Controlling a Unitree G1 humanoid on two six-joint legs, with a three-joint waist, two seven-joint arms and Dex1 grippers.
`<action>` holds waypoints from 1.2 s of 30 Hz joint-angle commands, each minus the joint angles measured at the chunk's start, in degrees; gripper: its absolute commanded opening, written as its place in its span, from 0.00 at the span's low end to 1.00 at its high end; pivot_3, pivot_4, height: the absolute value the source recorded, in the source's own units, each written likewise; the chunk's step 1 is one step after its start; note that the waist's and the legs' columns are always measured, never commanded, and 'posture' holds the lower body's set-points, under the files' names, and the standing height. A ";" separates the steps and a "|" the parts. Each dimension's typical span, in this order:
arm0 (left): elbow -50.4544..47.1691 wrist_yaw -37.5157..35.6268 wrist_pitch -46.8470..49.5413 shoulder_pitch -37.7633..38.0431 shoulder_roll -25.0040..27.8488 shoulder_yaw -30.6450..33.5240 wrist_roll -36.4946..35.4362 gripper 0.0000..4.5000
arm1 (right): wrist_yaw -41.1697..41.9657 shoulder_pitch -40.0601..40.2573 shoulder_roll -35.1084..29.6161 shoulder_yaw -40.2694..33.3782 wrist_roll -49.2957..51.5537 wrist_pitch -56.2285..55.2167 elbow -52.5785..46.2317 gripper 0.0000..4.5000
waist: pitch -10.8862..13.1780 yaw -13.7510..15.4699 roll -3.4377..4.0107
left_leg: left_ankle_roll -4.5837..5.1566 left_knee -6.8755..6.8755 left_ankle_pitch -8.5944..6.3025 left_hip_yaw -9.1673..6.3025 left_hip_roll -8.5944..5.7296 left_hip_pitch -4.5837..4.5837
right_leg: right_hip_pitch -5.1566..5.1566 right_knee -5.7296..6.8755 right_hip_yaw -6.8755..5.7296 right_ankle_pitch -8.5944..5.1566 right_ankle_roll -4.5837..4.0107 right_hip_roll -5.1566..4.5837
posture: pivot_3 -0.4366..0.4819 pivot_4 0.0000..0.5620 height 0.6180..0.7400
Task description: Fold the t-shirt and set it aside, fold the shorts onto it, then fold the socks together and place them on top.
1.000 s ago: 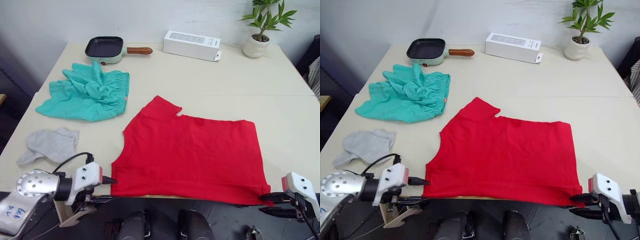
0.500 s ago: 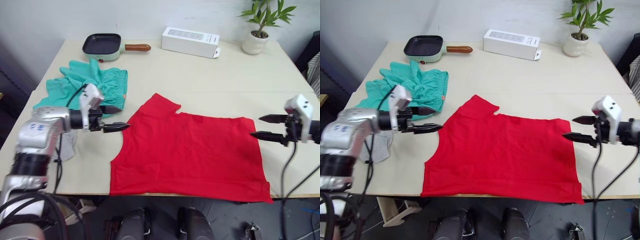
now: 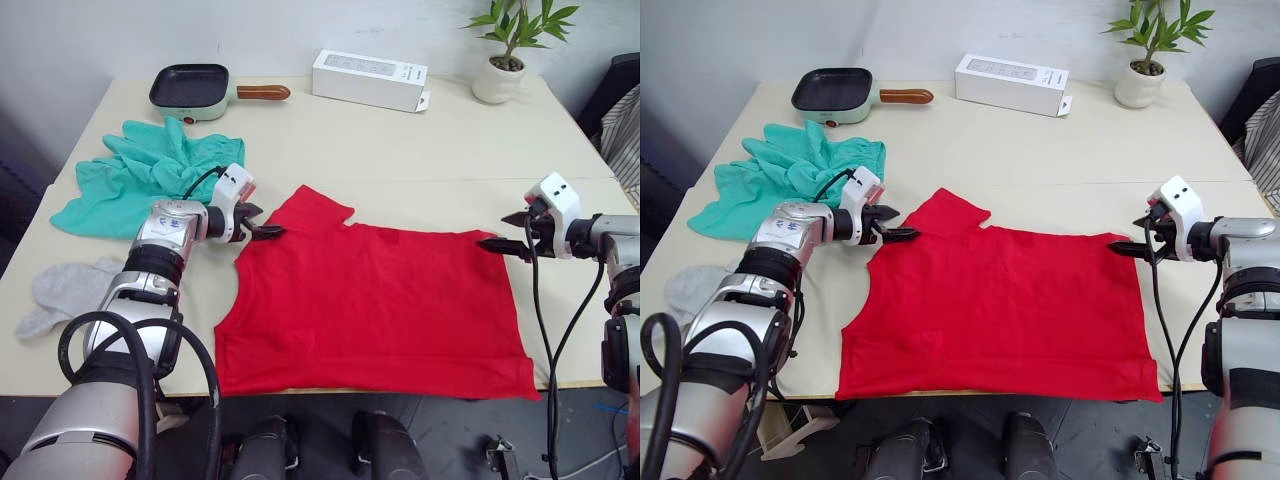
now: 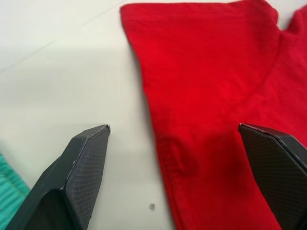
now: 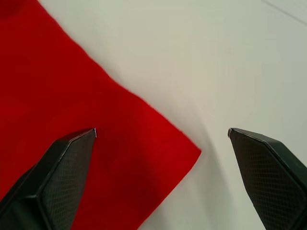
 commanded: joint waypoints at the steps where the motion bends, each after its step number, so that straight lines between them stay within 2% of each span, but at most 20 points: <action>1: 2.85 -0.48 -0.04 -1.67 -0.65 1.27 1.04 1.00 | 0.96 -1.47 0.09 0.25 -1.87 -0.16 0.95 1.00 | 0.00 -0.17 0.00 | 0.02 0.03 0.02 0.00 0.00 0.00 | 0.00 0.03 0.02 0.01 0.02 0.00 | 0.48 0.27 1.00; 8: 5.21 -3.49 0.50 -2.18 -1.52 0.56 3.77 1.00 | -2.36 -1.66 1.56 -1.50 -2.95 0.04 2.23 1.00 | 0.00 -0.21 0.00 | -0.01 0.36 0.00 0.01 0.04 0.05 | -0.01 0.15 0.12 0.01 0.01 -0.07 | 0.48 0.27 1.00; 11: 5.33 -4.08 0.15 -2.02 -1.87 0.63 4.54 1.00 | -3.01 -1.66 1.76 -2.11 -2.86 0.13 2.35 0.86 | 0.00 -0.21 0.01 | -0.03 0.38 -0.02 0.01 0.04 0.05 | -0.02 0.20 0.12 0.02 0.00 -0.08 | 0.48 0.27 1.00; 14: 5.58 -3.90 -0.10 -1.83 -2.07 0.78 5.09 1.00 | -3.66 -1.85 1.74 -2.44 -2.85 0.14 2.44 0.65 | 0.00 -0.12 0.01 | -0.03 0.41 -0.03 0.00 0.03 0.05 | -0.02 0.49 0.13 0.01 0.00 -0.09 | 0.48 0.27 1.00; 25: 6.47 -3.58 -0.65 -1.87 -2.83 0.72 6.74 1.00 | -6.38 -1.50 2.01 -2.49 -4.38 -0.68 2.57 0.65 | 0.00 -0.12 0.01 | -0.02 0.51 -0.04 0.00 0.03 0.05 | -0.02 0.54 0.13 0.01 0.00 -0.13 | 0.48 0.27 1.00; 28: 6.61 -3.70 -0.57 -1.39 -3.09 0.53 7.05 0.86 | -7.56 -0.74 2.96 -4.24 -3.36 -0.67 2.72 0.51 | -0.01 -0.17 0.01 | -0.02 0.51 -0.04 0.00 0.03 0.05 | -0.02 0.55 0.14 0.01 0.00 -0.12 | 0.48 0.27 1.00; 34: 6.76 -2.19 -1.41 -0.45 -3.71 0.88 7.64 0.46 | -6.04 0.65 3.21 -5.15 -2.76 -1.18 2.38 0.04 | -0.01 0.05 0.01 | 0.01 0.56 -0.05 0.00 0.03 0.05 | -0.02 0.60 0.14 0.01 0.00 -0.13 | 0.48 0.27 1.00; 35: 6.77 -1.97 -1.54 -0.38 -3.81 1.14 7.52 0.39 | -5.97 0.85 3.25 -5.51 -2.59 -1.62 2.29 0.00 | -0.01 0.07 0.01 | 0.02 0.57 -0.06 0.00 0.02 0.05 | -0.02 0.60 0.14 0.01 0.00 -0.13 | 0.48 0.27 1.00; 36: 6.67 -1.34 -2.19 -0.25 -3.92 1.52 7.33 0.33 | -5.88 1.06 3.28 -5.96 -2.31 -2.13 2.17 0.00 | -0.01 0.10 0.01 | 0.03 0.58 -0.06 0.00 0.02 0.05 | -0.01 0.60 0.15 0.01 0.00 -0.13 | 0.48 0.27 1.00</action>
